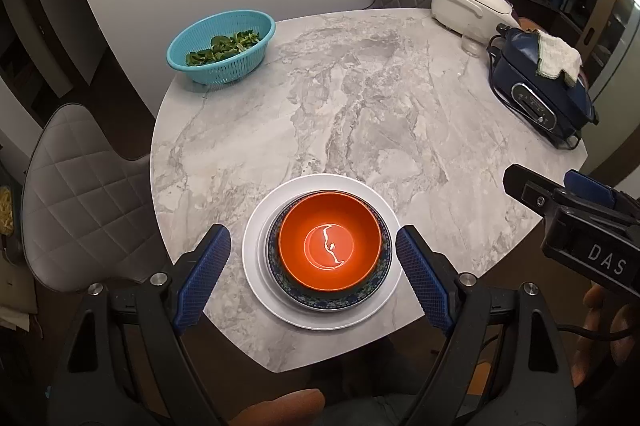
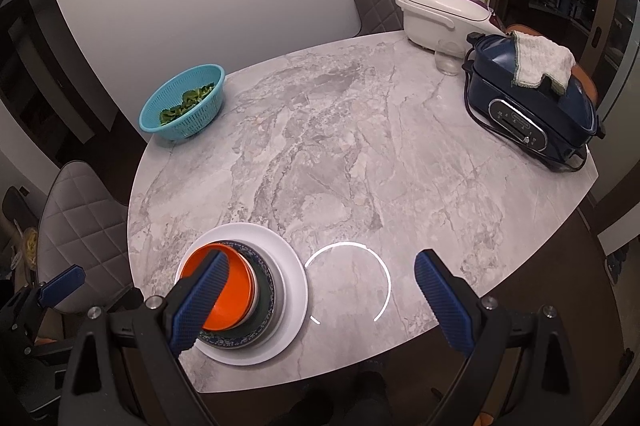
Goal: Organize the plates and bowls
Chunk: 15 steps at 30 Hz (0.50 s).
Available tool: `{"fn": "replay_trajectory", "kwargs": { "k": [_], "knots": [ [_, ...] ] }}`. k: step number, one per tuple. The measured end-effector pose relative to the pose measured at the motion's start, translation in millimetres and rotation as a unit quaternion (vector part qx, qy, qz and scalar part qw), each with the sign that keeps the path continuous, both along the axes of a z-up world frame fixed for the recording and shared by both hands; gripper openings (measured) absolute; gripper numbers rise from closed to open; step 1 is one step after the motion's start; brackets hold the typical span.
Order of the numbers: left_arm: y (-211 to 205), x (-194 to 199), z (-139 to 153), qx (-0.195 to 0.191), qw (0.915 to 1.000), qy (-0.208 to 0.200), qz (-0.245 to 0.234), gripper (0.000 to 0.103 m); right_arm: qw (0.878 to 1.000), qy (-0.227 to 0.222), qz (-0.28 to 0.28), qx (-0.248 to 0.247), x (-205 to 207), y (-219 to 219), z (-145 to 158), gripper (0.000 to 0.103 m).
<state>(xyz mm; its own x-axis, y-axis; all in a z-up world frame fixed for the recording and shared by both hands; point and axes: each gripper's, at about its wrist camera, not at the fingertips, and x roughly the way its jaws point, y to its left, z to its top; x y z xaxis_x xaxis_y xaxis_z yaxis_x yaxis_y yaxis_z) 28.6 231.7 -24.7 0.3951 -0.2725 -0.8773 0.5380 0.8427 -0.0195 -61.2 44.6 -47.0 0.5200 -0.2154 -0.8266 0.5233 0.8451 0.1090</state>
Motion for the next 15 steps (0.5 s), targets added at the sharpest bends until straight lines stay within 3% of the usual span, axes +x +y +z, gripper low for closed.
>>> {"fn": "replay_trajectory", "kwargs": {
  "k": [15],
  "knots": [
    [1.3,4.6,-1.1,0.003,1.0,0.0,0.003,0.084,1.0,0.008,0.001,0.003,-0.5,-0.5,-5.3,0.096]
  ]
}}
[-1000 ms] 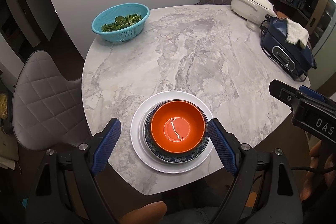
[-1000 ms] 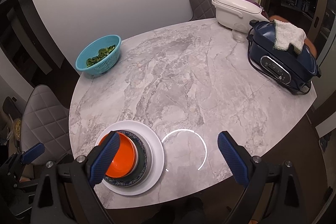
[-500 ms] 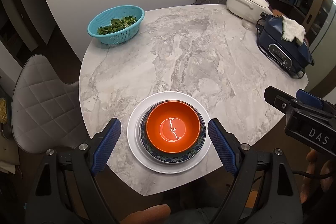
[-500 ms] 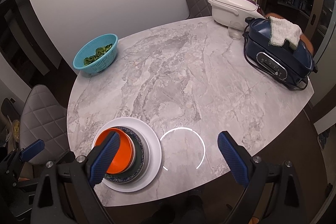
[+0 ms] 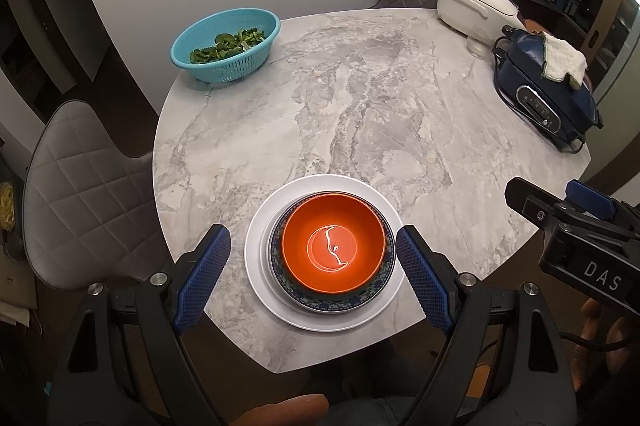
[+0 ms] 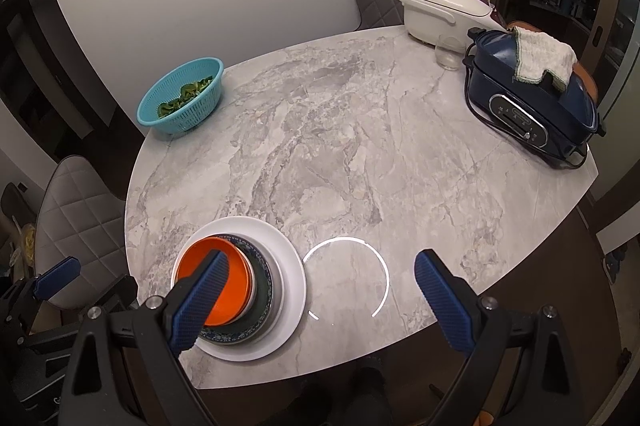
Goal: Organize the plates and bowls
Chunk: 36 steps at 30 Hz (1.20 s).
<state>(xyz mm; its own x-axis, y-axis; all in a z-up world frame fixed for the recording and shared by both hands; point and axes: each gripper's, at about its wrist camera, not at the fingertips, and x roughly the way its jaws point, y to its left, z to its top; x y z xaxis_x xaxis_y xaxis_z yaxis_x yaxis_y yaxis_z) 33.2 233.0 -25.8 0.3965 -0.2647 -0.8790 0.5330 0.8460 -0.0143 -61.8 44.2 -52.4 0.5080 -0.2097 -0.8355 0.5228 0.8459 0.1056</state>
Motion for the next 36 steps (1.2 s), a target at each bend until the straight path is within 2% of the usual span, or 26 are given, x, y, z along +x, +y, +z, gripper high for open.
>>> {"fn": "replay_trajectory", "kwargs": {
  "k": [36],
  "knots": [
    [-1.8,-1.3,-3.6,0.005,0.9998,-0.001,0.019,0.084,1.0,0.007,0.009,0.003,6.4,2.9,-4.3,0.096]
  ]
}}
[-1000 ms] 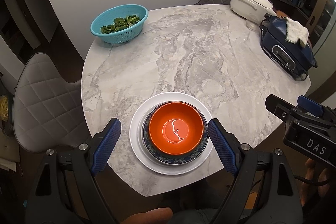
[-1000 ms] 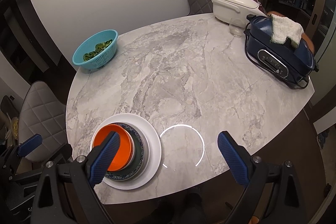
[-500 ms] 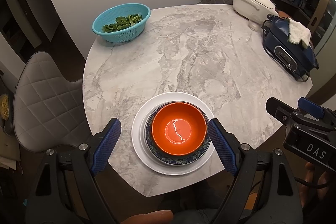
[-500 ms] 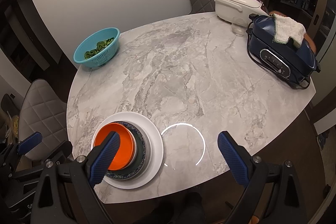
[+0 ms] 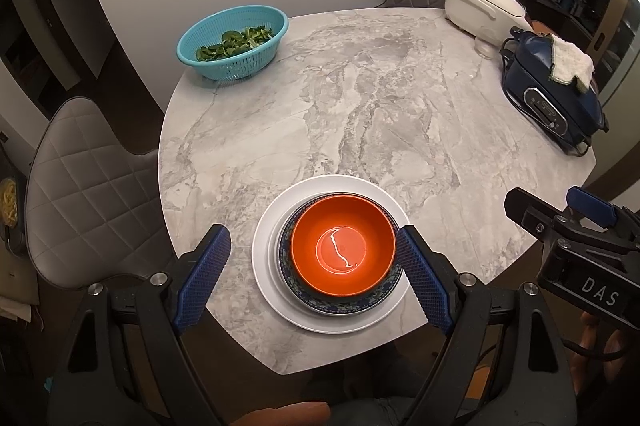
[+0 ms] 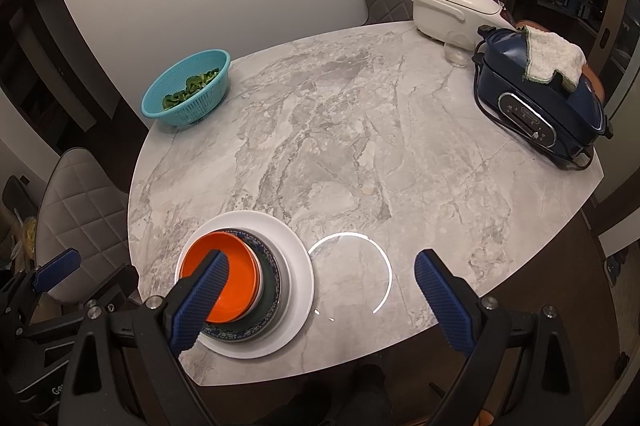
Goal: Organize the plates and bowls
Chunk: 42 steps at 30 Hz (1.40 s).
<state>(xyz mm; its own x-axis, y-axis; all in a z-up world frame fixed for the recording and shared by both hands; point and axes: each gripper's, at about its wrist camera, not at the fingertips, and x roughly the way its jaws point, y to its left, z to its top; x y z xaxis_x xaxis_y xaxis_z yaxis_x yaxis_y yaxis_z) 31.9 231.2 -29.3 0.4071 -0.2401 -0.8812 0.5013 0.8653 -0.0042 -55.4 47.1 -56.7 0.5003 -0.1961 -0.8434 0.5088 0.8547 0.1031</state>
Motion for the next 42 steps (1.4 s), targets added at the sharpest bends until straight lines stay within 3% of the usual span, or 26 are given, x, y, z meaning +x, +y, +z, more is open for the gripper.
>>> {"fn": "replay_trajectory", "kwargs": {
  "k": [42],
  "knots": [
    [2.9,5.1,-4.5,0.001,1.0,0.004,0.002,0.084,1.0,0.008,0.016,0.005,11.0,2.2,-6.4,0.096]
  ]
}}
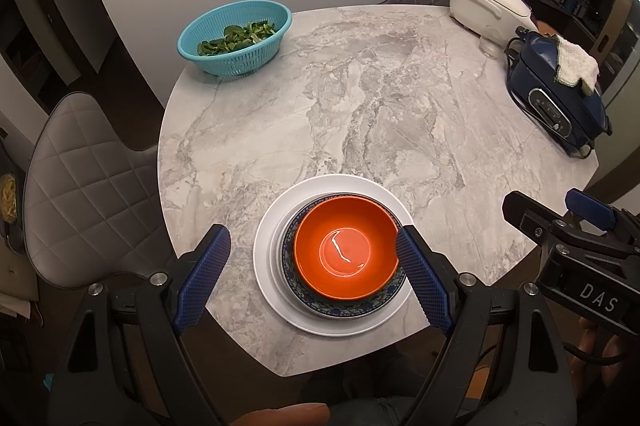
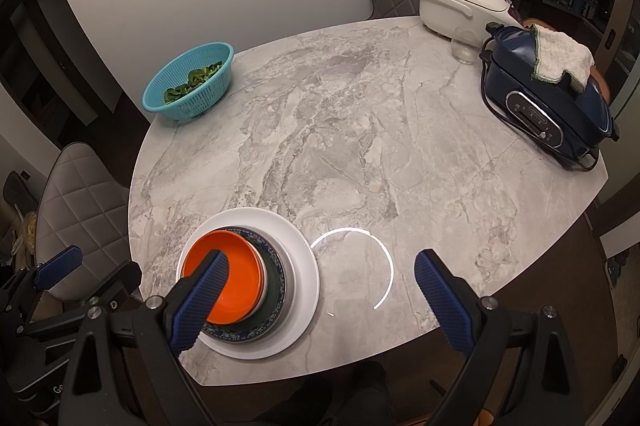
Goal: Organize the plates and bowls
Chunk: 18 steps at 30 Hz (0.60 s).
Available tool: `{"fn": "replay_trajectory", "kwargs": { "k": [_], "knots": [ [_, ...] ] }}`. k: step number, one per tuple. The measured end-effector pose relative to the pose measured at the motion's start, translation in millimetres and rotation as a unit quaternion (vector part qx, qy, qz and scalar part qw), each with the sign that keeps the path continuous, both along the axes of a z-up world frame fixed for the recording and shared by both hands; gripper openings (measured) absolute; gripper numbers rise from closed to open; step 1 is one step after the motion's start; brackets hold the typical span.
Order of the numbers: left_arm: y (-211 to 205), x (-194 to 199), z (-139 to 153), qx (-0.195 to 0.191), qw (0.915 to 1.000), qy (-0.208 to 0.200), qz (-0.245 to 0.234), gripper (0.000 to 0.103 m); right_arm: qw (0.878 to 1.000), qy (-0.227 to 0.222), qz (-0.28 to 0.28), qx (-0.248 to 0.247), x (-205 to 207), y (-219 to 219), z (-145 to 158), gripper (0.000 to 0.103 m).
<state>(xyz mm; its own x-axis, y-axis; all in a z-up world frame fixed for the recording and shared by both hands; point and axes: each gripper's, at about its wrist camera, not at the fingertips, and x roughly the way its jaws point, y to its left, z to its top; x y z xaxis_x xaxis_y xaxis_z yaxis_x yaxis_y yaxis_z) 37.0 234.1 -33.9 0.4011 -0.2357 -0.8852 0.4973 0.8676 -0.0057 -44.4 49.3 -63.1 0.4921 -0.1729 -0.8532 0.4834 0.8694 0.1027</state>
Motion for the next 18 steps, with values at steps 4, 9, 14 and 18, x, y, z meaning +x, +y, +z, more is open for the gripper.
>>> {"fn": "replay_trajectory", "kwargs": {
  "k": [4,9,14,18],
  "knots": [
    [-0.2,0.4,0.5,0.0,1.0,0.0,0.0,0.084,1.0,0.0,0.0,0.0,0.1,0.0,0.1,0.096],
    [0.2,1.9,0.7,0.0,1.0,0.0,-0.001,0.084,1.0,0.0,0.0,0.001,-0.1,1.0,-0.4,0.096],
    [3.1,0.9,-2.1,0.001,1.0,-0.002,0.003,0.084,1.0,0.001,0.001,0.001,0.6,0.2,-0.3,0.096],
    [6.6,1.8,-3.8,-0.001,1.0,-0.006,0.008,0.084,1.0,0.001,0.002,0.001,1.9,-0.3,-0.9,0.096]
  ]
}}
